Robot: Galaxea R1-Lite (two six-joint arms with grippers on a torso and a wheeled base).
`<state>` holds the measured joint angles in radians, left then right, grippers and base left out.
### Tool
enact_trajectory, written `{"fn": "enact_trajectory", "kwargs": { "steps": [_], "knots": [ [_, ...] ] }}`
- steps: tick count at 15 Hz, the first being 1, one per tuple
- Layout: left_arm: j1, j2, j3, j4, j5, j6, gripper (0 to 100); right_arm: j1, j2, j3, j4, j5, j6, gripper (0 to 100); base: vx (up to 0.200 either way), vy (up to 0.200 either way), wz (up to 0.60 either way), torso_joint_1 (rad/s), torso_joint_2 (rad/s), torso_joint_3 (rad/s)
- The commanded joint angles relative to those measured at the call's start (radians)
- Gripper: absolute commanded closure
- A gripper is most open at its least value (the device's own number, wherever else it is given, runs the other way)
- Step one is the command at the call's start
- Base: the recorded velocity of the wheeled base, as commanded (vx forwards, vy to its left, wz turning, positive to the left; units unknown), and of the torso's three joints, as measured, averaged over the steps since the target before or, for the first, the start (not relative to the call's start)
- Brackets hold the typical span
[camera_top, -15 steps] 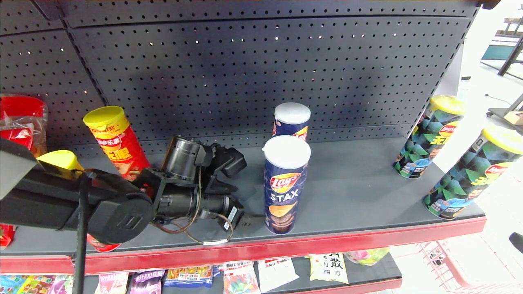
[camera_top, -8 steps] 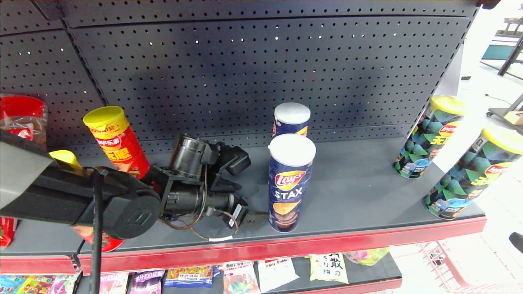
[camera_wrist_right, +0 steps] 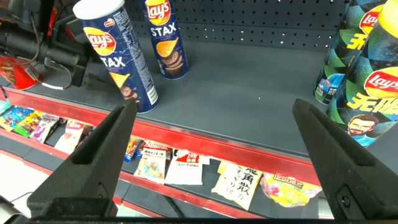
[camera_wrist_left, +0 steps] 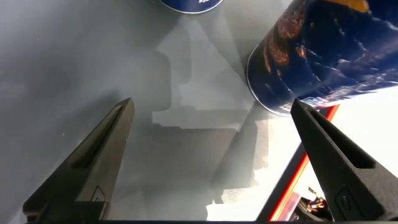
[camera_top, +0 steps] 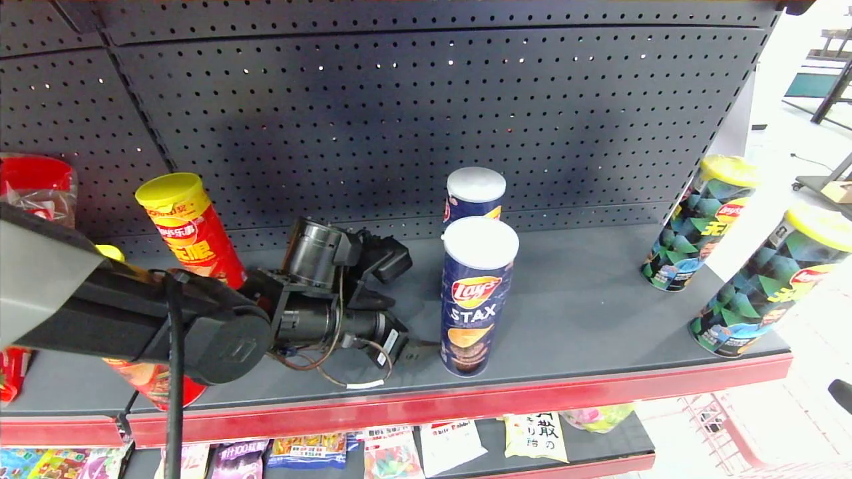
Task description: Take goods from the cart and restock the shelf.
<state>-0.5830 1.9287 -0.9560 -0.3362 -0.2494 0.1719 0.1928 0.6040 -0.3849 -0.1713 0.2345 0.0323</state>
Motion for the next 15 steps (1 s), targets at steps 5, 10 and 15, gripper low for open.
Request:
{"fn": "enact_trajectory", "kwargs": {
  "steps": [5, 10, 15],
  "knots": [
    [0.015, -0.074, 0.019, 0.006, 0.009, -0.014, 0, 0.002, 0.010, 0.012, -0.001, 0.003, 0.000, 0, 0.000, 0.000, 0.00, 0.000, 0.00, 0.000],
    [-0.003, -0.419, 0.266, 0.017, 0.022, -0.051, 0, 0.004, 0.014, 0.075, -0.001, 0.002, -0.008, 0, 0.000, 0.000, 0.00, 0.000, 0.00, 0.000],
    [-0.031, -0.938, 0.539, 0.235, 0.206, -0.083, 0, -0.015, -0.093, 0.198, 0.001, -0.055, -0.028, 0, 0.000, 0.000, 0.00, 0.000, 0.00, 0.000]
  ]
}}
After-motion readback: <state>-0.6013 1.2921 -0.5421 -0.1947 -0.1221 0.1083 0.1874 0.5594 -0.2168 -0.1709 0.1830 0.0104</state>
